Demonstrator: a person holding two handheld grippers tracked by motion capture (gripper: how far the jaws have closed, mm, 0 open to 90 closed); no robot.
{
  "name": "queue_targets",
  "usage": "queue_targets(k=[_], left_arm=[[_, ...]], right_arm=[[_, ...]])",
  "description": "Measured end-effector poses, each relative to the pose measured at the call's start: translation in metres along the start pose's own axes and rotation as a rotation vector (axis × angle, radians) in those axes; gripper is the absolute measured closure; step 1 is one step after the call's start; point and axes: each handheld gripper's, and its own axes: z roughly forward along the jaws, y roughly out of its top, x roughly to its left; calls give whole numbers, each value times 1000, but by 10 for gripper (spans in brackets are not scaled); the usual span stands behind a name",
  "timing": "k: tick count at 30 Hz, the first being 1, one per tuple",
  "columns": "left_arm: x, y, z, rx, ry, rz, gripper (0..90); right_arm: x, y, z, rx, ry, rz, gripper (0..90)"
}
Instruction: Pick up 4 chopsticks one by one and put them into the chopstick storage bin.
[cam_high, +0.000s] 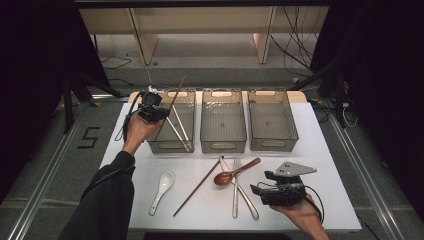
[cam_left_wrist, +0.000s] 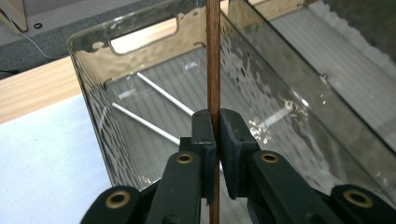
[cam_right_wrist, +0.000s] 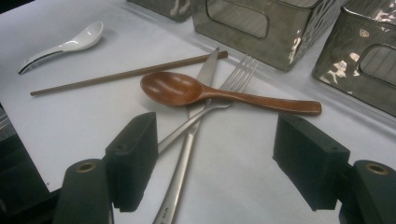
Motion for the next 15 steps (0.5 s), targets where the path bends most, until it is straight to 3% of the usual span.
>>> queue_targets(k=[10,15], left_arm=[[3,-11,10,37,8,-7,827],[1,-12,6,38,-3,-12,674]], right_arm=[[0,0,0,2,1,0,315],[0,0,0,2,1,0,315]])
